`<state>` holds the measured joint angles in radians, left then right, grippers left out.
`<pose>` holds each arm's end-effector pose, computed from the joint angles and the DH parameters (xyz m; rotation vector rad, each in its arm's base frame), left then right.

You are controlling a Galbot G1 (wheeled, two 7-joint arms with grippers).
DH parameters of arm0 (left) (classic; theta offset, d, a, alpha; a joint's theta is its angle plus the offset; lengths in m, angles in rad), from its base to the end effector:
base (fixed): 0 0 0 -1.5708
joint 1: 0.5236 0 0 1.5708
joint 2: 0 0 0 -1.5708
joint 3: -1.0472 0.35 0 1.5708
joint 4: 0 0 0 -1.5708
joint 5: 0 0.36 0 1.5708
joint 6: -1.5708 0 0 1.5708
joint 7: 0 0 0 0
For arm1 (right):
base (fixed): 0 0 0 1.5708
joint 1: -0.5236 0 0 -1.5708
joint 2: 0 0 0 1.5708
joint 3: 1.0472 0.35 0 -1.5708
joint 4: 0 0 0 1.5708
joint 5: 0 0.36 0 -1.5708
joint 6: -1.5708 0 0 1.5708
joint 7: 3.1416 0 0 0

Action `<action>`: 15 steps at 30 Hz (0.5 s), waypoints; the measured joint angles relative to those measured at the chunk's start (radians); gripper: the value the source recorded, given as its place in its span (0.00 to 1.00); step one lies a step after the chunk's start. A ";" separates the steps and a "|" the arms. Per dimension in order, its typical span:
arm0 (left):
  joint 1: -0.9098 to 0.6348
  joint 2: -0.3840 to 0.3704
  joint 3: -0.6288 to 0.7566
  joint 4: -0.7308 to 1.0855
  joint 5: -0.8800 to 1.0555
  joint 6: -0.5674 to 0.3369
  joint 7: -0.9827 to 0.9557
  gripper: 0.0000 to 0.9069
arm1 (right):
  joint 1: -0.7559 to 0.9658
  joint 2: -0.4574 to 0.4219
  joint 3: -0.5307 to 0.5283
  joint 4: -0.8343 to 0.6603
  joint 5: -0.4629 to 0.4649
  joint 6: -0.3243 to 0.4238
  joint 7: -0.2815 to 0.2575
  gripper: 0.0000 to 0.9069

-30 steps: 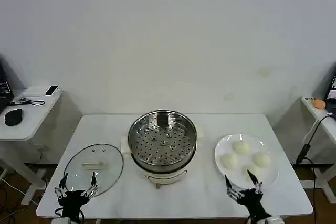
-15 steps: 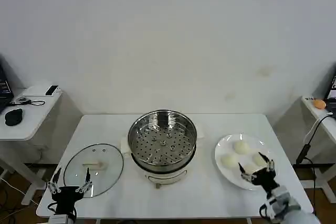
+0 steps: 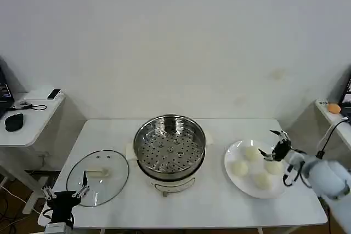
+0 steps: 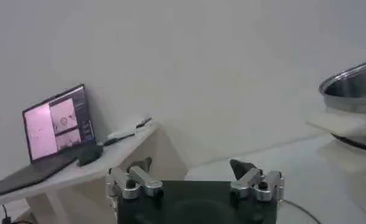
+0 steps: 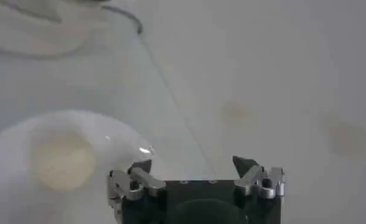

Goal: Take steamed baozi put them in steamer then cover it.

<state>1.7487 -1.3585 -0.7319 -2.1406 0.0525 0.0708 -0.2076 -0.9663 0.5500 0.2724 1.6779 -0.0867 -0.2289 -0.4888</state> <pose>0.1368 0.0941 -0.2976 0.3812 -2.9254 -0.5400 0.3649 -0.2191 -0.2099 0.7190 -2.2531 1.3911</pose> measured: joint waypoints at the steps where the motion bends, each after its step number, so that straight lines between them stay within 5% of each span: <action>1: 0.000 0.000 -0.001 0.001 0.001 -0.001 0.000 1.00 | 0.047 -0.015 -0.049 -0.018 -0.003 0.001 -0.034 1.00; 7: -0.007 0.008 -0.012 0.004 0.004 -0.001 0.002 1.00 | 0.303 -0.067 -0.324 -0.116 0.002 -0.001 -0.201 1.00; 15: -0.008 0.026 -0.029 0.001 0.011 0.004 0.013 1.00 | 0.577 -0.077 -0.629 -0.227 0.015 -0.013 -0.315 1.00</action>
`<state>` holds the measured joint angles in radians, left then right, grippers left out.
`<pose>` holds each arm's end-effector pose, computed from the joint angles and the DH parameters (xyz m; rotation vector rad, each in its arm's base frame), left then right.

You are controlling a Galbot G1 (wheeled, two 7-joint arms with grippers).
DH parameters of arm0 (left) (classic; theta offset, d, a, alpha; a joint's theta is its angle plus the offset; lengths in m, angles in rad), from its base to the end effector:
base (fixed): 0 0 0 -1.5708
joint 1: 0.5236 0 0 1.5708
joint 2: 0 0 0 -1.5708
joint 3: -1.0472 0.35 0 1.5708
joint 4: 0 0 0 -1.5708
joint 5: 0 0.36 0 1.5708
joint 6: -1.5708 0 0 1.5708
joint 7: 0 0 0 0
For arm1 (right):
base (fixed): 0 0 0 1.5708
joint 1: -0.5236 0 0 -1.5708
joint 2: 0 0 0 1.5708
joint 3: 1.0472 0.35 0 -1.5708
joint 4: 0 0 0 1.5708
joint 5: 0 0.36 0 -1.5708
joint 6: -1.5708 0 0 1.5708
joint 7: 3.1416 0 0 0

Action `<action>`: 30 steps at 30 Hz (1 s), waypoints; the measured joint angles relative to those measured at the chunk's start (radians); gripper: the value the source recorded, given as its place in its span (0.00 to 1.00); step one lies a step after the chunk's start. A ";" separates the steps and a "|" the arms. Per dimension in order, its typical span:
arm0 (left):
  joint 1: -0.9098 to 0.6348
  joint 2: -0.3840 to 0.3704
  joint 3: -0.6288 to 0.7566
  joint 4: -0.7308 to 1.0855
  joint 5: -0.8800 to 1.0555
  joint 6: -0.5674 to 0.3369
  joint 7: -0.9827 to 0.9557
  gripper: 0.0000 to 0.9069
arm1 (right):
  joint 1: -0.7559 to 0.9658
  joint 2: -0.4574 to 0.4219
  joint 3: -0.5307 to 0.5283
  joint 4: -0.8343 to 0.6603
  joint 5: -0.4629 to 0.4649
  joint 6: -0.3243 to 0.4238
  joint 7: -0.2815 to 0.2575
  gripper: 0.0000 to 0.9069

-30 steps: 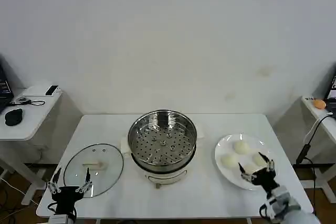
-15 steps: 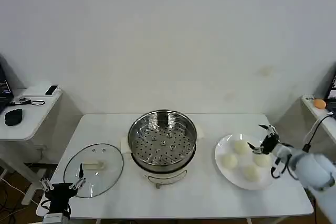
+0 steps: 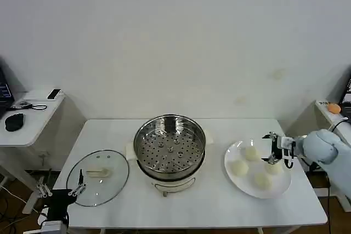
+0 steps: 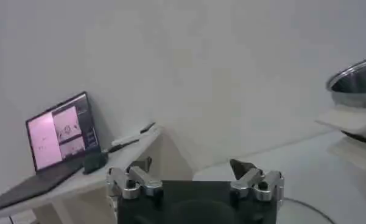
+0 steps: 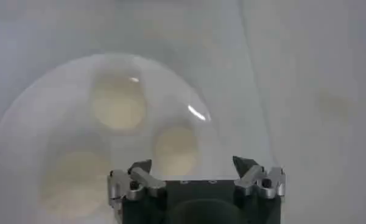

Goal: Take steamed baozi put them in steamer then cover it.

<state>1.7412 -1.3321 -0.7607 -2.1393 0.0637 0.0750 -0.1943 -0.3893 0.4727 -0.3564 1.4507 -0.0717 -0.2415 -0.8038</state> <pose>0.1404 0.1062 -0.2923 0.3783 -2.9228 -0.6103 0.4396 -0.2246 -0.1965 0.9941 -1.7807 1.3856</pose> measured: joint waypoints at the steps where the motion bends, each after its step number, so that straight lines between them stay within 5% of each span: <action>1: 0.000 0.001 -0.003 0.000 -0.001 0.000 0.000 1.00 | 0.026 0.005 -0.029 -0.014 -0.001 0.000 -0.010 1.00; 11: 0.008 -0.003 -0.029 0.000 0.001 0.000 0.002 1.00 | 0.209 0.102 -0.237 -0.176 -0.005 0.025 -0.072 1.00; 25: 0.004 -0.001 -0.055 0.011 0.001 0.000 0.010 1.00 | 0.284 0.265 -0.326 -0.366 -0.040 0.046 -0.094 1.00; 30: 0.001 -0.001 -0.055 0.014 0.001 0.001 0.009 1.00 | 0.291 0.298 -0.339 -0.408 -0.058 0.041 -0.099 0.91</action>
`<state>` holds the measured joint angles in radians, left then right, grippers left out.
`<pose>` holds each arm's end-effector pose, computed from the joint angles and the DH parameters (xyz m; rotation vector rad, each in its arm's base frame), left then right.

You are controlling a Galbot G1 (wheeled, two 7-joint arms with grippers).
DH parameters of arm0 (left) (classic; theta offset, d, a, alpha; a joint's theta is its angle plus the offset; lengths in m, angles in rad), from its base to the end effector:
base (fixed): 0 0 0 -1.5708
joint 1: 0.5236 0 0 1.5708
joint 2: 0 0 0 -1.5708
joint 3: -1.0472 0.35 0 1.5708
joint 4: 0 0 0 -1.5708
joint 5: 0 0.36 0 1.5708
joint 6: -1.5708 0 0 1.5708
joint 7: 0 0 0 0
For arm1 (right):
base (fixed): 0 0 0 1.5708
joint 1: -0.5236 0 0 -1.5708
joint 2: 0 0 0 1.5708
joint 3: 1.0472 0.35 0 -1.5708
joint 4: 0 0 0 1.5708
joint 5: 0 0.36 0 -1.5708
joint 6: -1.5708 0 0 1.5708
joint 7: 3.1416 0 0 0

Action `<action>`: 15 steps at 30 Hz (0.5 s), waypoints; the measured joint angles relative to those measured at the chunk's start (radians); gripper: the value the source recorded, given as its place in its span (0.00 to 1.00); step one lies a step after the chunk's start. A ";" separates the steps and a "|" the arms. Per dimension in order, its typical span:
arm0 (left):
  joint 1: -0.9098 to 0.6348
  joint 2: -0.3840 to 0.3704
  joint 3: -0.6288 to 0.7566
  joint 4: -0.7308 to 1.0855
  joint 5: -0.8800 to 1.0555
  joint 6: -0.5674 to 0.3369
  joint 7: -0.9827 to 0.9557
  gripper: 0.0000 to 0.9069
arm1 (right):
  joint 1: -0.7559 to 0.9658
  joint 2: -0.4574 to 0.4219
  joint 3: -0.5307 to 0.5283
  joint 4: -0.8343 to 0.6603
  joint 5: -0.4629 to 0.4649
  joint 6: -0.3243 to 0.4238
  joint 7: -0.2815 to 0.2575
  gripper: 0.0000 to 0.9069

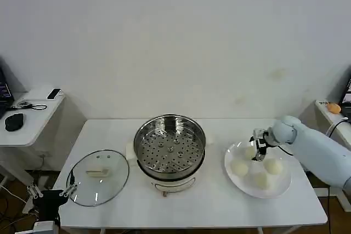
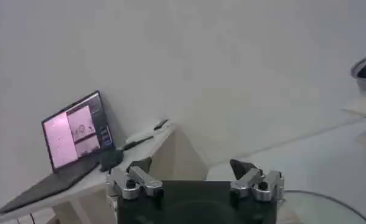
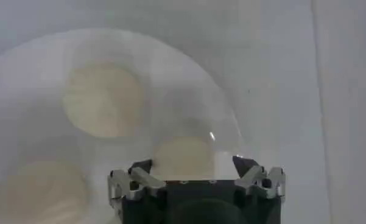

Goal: Take steamed baozi put them in steamer then cover it.

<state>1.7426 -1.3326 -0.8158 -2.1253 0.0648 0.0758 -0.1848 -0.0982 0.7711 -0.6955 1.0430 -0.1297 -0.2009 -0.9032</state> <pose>0.1385 0.1235 -0.2915 0.4337 -2.8961 -0.6530 0.5336 -0.1775 -0.2506 1.0732 -1.5536 1.3578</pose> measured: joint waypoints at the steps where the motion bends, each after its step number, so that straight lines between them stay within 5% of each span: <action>1: 0.000 0.000 -0.001 0.001 0.000 0.000 0.000 1.00 | 0.000 0.004 -0.001 -0.009 -0.004 0.000 -0.001 0.91; 15: 0.000 0.003 -0.007 0.004 0.000 0.000 -0.001 1.00 | -0.002 0.028 -0.008 -0.045 -0.029 0.003 -0.016 0.74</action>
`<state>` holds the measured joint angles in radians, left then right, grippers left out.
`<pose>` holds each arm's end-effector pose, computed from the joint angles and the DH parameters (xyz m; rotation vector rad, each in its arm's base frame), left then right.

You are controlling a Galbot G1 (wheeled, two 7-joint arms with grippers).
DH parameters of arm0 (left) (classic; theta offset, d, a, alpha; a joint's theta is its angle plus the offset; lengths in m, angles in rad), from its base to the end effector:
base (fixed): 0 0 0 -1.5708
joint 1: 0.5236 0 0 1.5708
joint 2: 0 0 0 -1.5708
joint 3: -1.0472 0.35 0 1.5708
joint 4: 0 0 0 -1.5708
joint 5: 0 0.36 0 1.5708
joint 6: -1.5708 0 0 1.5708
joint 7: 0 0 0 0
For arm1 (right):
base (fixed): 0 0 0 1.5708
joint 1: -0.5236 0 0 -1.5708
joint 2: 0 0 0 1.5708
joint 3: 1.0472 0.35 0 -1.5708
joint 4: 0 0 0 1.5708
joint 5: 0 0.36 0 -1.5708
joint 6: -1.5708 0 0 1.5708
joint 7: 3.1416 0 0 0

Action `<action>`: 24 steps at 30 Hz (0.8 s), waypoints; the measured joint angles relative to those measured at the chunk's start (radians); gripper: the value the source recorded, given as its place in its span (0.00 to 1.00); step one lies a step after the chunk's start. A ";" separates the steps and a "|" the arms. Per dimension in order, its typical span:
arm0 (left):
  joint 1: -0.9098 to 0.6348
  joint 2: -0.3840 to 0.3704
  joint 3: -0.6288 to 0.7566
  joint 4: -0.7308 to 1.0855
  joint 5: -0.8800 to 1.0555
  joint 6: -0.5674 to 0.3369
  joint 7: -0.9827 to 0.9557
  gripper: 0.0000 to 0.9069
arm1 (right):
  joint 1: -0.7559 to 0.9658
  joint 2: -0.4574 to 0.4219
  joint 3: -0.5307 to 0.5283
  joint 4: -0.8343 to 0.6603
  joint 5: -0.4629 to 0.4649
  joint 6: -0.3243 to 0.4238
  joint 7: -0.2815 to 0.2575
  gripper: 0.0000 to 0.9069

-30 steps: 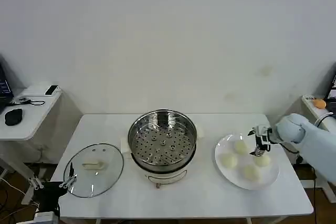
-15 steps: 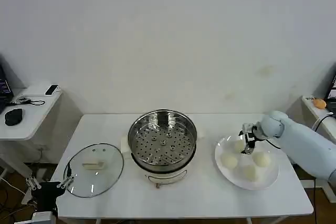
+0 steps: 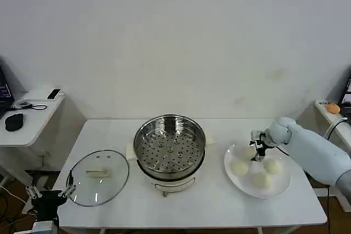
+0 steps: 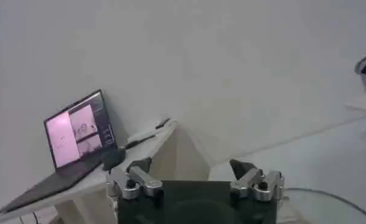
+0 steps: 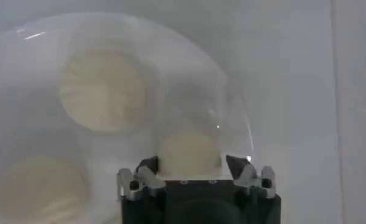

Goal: Take steamed baozi put them in steamer then cover it.

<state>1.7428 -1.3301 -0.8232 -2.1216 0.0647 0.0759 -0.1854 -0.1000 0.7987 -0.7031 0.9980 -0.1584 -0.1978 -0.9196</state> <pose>0.1383 0.1264 -0.2917 0.4420 -2.8908 -0.6614 0.5379 -0.1762 -0.2612 1.0686 -1.5094 1.3545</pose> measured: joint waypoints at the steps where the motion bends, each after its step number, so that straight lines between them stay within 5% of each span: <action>1: 0.000 0.000 0.000 -0.001 0.000 0.000 0.000 1.00 | 0.001 0.000 -0.001 0.000 0.000 0.001 -0.001 0.74; 14: 0.007 0.008 0.001 -0.007 -0.002 0.000 0.001 1.00 | 0.067 -0.060 -0.059 0.084 0.040 0.000 -0.024 0.76; 24: 0.009 0.018 0.011 -0.023 -0.021 0.013 -0.009 1.00 | 0.222 -0.140 -0.141 0.224 0.171 0.003 -0.025 0.76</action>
<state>1.7516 -1.3122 -0.8126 -2.1442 0.0441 0.0892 -0.1941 0.1222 0.6584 -0.8446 1.2222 0.0123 -0.1947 -0.9444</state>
